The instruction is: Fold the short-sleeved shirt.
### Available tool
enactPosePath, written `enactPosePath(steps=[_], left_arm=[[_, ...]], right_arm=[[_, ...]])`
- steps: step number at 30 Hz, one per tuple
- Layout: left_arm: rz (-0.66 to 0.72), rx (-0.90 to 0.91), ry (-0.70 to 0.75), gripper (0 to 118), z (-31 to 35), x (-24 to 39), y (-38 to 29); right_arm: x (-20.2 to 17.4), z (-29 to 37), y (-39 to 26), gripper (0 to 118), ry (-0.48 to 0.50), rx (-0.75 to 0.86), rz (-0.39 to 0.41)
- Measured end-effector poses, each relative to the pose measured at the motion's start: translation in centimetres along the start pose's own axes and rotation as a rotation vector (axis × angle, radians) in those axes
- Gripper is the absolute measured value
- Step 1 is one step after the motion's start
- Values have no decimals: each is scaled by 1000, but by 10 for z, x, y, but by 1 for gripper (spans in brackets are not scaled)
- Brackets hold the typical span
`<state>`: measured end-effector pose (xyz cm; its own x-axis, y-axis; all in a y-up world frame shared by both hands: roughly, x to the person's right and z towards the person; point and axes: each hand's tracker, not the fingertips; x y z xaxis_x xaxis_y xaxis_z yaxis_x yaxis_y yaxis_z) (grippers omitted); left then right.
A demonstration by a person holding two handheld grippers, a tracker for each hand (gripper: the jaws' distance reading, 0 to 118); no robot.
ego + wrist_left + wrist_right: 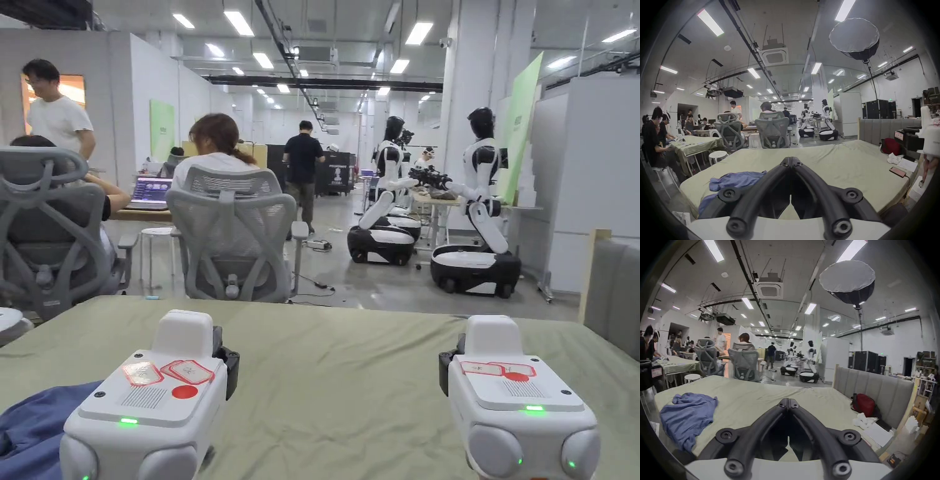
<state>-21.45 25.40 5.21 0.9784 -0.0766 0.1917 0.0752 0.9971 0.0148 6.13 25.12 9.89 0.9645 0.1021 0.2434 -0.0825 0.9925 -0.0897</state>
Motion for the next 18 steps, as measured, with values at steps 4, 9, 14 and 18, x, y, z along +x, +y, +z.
enactPosePath(steps=[4, 9, 14, 18], left_arm=[[4, -20, 147, 0, 21, -58, 1], [-9, -37, 363, 0, 65, -141, -1], [1, -82, 461, 0, 84, -181, -16], [3, -154, 422, 0, 69, -196, -40]], right_arm=[[-76, -8, 11, 0, 172, 6, 13], [-175, 0, 17, 0, 405, 10, 18], [-231, 10, 13, 0, 500, 13, 59], [-241, -7, 5, 0, 519, -9, 78]])
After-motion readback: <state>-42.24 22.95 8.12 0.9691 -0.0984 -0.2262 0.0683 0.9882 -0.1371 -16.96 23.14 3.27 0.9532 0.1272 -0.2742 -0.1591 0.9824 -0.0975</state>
